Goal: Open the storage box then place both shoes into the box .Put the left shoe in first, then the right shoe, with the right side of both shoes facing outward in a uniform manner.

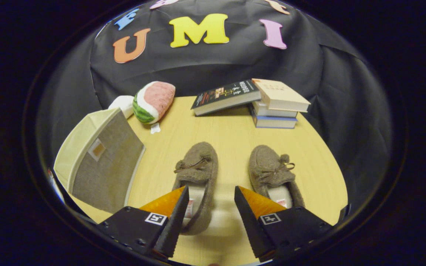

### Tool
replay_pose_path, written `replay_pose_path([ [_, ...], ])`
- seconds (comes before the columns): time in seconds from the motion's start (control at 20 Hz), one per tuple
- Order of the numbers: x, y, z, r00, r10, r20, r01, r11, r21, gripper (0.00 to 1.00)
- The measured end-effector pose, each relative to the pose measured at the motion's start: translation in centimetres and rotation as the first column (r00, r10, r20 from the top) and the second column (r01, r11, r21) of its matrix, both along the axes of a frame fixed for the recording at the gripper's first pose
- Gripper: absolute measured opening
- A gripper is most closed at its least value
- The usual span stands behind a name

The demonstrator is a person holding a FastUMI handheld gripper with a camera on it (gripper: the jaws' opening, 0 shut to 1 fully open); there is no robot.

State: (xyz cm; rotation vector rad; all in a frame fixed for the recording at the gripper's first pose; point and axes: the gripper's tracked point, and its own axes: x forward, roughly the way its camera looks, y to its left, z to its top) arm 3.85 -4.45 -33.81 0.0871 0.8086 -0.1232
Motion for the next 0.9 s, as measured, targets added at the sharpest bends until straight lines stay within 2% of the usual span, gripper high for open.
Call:
replay_pose_path([
  [0.15,1.0,-0.4,-2.3,0.999,0.004,-0.044,-0.005,1.000,-0.018,0.76],
  [0.4,1.6,0.2,-4.8,0.994,-0.002,-0.113,0.004,1.000,0.019,0.49],
  [0.45,1.7,0.4,-5.0,0.993,0.001,-0.116,0.002,1.000,0.029,0.41],
  [0.5,1.6,0.5,-5.3,0.993,-0.001,-0.115,0.004,1.000,0.026,0.24],
  [0.55,2.2,0.3,-5.2,0.994,-0.010,-0.112,0.013,1.000,0.021,0.23],
  [0.6,2.0,0.4,-5.0,0.993,-0.014,-0.115,0.019,0.999,0.041,0.02],
  [0.9,2.0,0.7,-3.0,0.987,-0.099,-0.124,0.127,0.961,0.247,0.00],
])
